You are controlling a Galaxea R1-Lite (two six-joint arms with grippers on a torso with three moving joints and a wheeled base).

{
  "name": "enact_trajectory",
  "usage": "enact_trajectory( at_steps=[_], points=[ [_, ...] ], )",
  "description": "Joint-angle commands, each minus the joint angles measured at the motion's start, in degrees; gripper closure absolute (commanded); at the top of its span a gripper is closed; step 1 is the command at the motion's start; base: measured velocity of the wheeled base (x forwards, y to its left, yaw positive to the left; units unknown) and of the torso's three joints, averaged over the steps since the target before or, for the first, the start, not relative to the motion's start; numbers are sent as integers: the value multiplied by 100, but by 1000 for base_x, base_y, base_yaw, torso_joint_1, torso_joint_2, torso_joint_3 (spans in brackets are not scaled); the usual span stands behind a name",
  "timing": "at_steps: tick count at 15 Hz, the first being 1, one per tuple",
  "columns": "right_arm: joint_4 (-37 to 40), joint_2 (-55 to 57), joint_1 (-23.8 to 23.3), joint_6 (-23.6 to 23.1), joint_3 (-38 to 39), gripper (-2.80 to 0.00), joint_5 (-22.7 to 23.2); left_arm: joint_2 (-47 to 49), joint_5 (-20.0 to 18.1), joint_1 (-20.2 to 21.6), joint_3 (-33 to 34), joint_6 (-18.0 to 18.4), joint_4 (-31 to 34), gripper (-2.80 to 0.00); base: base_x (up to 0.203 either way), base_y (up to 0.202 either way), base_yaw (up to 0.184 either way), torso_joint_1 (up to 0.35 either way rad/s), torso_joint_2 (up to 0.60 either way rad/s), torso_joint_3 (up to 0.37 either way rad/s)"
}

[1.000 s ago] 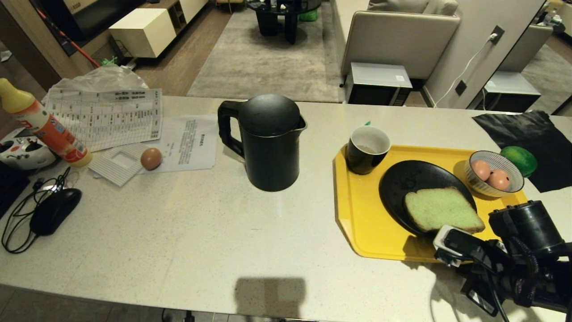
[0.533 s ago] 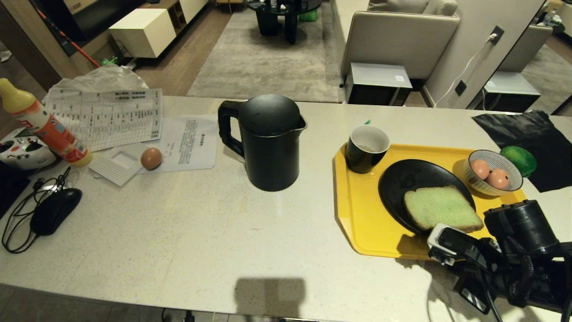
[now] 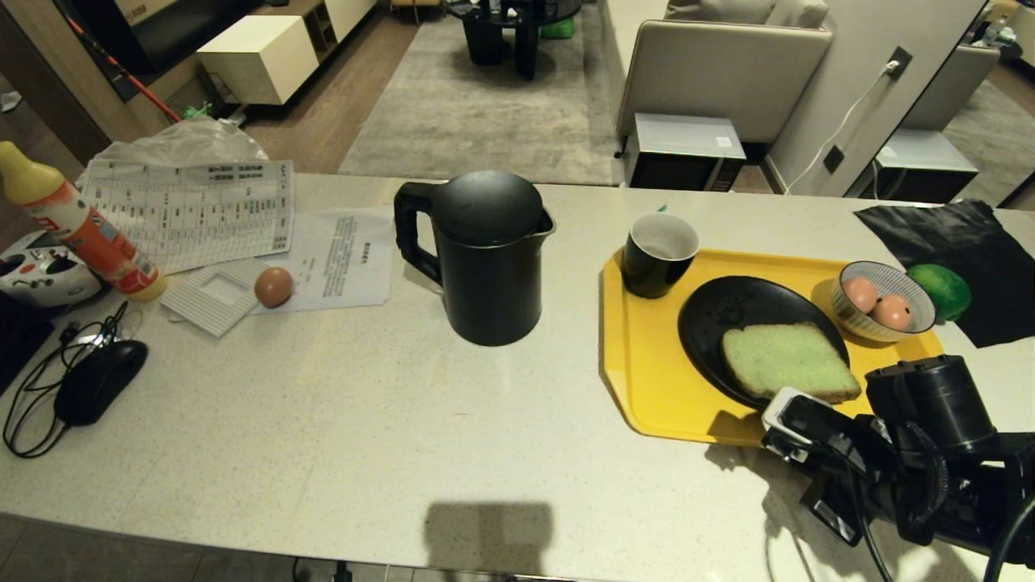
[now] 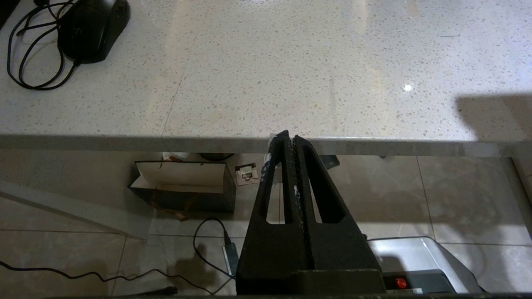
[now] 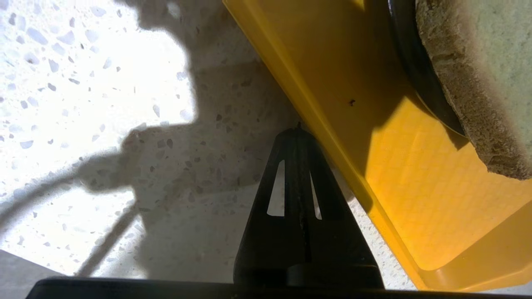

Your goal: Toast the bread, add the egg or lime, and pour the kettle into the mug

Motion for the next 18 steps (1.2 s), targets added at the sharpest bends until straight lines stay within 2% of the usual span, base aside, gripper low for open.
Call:
enact_trajectory(
  at_steps=[1, 6, 12, 18],
  points=[
    [-5, 105, 12, -21, -30, 0, -12, -1, -2, 2, 0, 1, -1, 0, 0, 0, 0, 0, 0, 0],
    [-753, 415, 12, 41, -56, 0, -199, -1, -2, 2, 0, 1, -1, 0, 0, 0, 0, 0, 0, 0],
    [-752, 444, 11, 50, -13, 0, -192, -1, -2, 2, 0, 1, -1, 0, 0, 0, 0, 0, 0, 0],
    [-688, -119, 3, 416, 486, 0, -86, -1, -2, 2, 0, 1, -1, 0, 0, 0, 0, 0, 0, 0]
  ],
)
